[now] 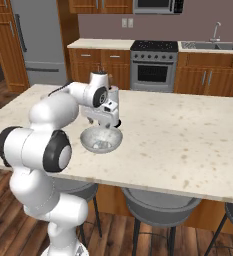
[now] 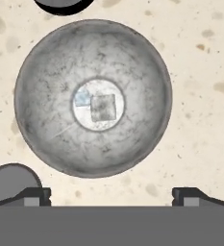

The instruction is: There are two ice cubes in the ice bowl. Place both ice cubes in the glass cup.

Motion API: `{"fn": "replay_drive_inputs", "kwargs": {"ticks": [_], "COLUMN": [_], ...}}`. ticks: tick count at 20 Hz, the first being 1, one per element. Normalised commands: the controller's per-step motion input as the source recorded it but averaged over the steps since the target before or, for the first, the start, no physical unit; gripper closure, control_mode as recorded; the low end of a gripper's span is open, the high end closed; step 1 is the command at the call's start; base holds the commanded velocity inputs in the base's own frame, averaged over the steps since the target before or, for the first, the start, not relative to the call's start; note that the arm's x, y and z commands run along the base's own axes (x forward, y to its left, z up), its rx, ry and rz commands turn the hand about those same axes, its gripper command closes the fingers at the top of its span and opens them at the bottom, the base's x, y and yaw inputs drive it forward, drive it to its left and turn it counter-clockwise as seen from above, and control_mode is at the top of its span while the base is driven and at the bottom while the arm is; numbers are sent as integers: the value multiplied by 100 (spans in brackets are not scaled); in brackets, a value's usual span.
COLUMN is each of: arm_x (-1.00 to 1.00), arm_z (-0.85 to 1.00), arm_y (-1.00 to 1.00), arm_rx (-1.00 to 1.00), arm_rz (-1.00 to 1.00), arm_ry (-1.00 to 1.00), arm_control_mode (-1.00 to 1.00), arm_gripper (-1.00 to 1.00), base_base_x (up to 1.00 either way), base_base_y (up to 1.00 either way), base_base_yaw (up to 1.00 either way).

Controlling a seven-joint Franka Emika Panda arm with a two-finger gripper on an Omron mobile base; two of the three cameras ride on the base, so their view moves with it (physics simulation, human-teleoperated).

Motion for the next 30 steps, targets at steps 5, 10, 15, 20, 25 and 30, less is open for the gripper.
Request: {"fn": "replay_drive_inputs", "kwargs": {"ticks": [5,10,15,20,25,30], "arm_x": [25,9,0,0,0,0], "arm_z": [-42,-45,-27,-25,-28,-25], "arm_y": [1,2,0,4,3,1], "arm_rx": [0,0,0,0,0,0], "arm_rz": [0,0,0,0,0,0], "arm_ry": [8,6,5,5,3,2], "arm_control_mode": [-100,-100,-100,-100,-100,-100], "arm_gripper": [-100,-100,-100,-100,-100,-100], "base_base_x": [0,0,0,0,0,0], "base_base_y": [0,0,0,0,0,0], "base_base_yaw": [0,0,0,0,0,0]}}
